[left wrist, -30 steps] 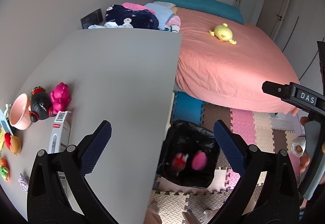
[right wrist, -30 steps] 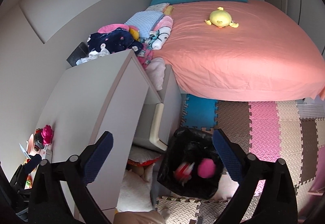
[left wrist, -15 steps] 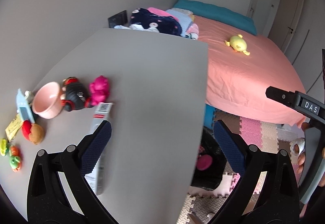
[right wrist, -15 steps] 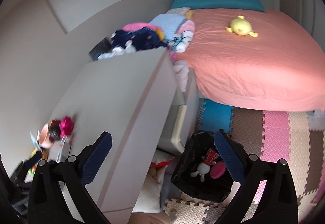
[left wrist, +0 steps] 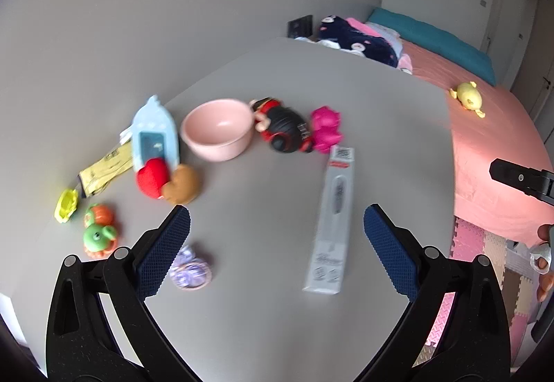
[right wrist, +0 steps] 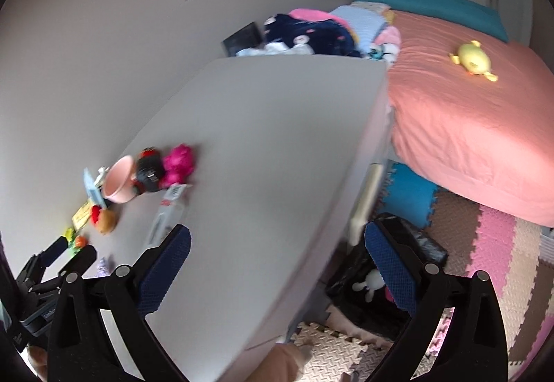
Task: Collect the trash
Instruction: 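Grasp the purple bow with the left tool while the right tool grasps the thermometer box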
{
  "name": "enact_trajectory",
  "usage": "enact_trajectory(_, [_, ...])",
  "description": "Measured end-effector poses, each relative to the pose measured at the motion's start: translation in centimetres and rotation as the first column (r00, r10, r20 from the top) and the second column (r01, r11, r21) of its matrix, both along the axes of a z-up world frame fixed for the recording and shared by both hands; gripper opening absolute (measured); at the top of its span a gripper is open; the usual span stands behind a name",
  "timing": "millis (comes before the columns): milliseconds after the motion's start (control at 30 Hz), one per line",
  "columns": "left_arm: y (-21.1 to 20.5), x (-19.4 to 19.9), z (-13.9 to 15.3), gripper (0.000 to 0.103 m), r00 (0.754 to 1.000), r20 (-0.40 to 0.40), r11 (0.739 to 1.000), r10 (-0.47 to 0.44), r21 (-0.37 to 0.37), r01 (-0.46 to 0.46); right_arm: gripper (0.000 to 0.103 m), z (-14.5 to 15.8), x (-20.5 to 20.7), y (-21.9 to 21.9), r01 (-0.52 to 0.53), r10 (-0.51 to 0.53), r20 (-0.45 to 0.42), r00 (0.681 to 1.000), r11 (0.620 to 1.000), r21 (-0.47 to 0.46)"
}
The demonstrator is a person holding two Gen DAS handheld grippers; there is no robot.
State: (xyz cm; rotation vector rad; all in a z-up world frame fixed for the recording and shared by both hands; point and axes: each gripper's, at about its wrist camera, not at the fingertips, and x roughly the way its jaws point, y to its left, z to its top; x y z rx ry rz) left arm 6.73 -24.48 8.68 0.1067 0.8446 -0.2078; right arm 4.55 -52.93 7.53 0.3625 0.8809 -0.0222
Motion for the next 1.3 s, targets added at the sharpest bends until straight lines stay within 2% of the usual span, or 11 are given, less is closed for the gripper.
enact_trajectory(167, [4.6,0.3,-0.9,0.097,0.999,-0.026,0.999,0.039,0.012,-0.039,0.1,-0.3,1.1,5.3,-0.092,0.092,-0.011,0.996,0.996,0.007])
enact_trajectory(367, [8.2,0.8,-4.0,0.097,0.996,-0.069,0.998,0.056,0.045,-0.053,0.1,-1.7,3.0,11.9,-0.171,0.171,-0.034,0.985,0.985,0.021])
enact_trajectory(467, [8.3,1.0,-5.2,0.096,0.996,-0.08,0.998,0.031,0.06,-0.026,0.093,-2.7,4.2,14.4,-0.191,0.191,-0.067,0.979,0.982,-0.001])
enact_trajectory(533, [7.7,1.1,-5.9,0.091,0.996,-0.084,0.995,-0.001,0.098,0.01,0.087,-3.3,4.9,15.7,-0.196,0.192,-0.088,0.977,0.98,-0.042])
enact_trajectory(600, [7.2,1.0,-6.4,0.082,0.995,-0.091,0.991,-0.032,0.124,0.043,0.075,-3.9,5.4,16.1,-0.189,0.183,-0.106,0.977,0.98,-0.054])
enact_trajectory(733, [7.3,1.3,-7.5,0.073,0.992,-0.122,0.987,-0.043,0.148,0.061,0.069,-5.4,6.2,16.4,-0.161,0.15,-0.161,0.976,0.985,-0.06])
enact_trajectory(833, [7.7,1.4,-7.9,0.062,0.99,-0.131,0.989,-0.044,0.134,0.062,0.055,-6.3,6.5,16.5,-0.152,0.138,-0.181,0.974,0.986,-0.067])
enact_trajectory(900, [7.8,1.4,-7.9,0.05,0.99,-0.13,0.99,-0.052,0.126,0.068,0.04,-6.7,6.5,16.3,-0.157,0.145,-0.185,0.972,0.986,-0.049])
enact_trajectory(1033, [7.7,1.2,-8.0,0.042,0.99,-0.126,0.989,-0.066,0.124,0.082,0.036,-6.9,6.3,15.9,-0.157,0.144,-0.184,0.972,0.986,-0.056])
enact_trajectory(1200, [7.5,1.2,-8.0,0.021,0.986,-0.147,0.991,-0.073,0.101,0.088,0.029,-6.4,6.1,14.8,-0.152,0.142,-0.172,0.975,0.987,-0.05])
enact_trajectory(1300, [7.3,1.4,-7.9,0.017,0.987,-0.147,0.993,-0.068,0.084,0.081,0.028,-5.9,5.8,14.3,-0.155,0.147,-0.156,0.977,0.987,-0.046])
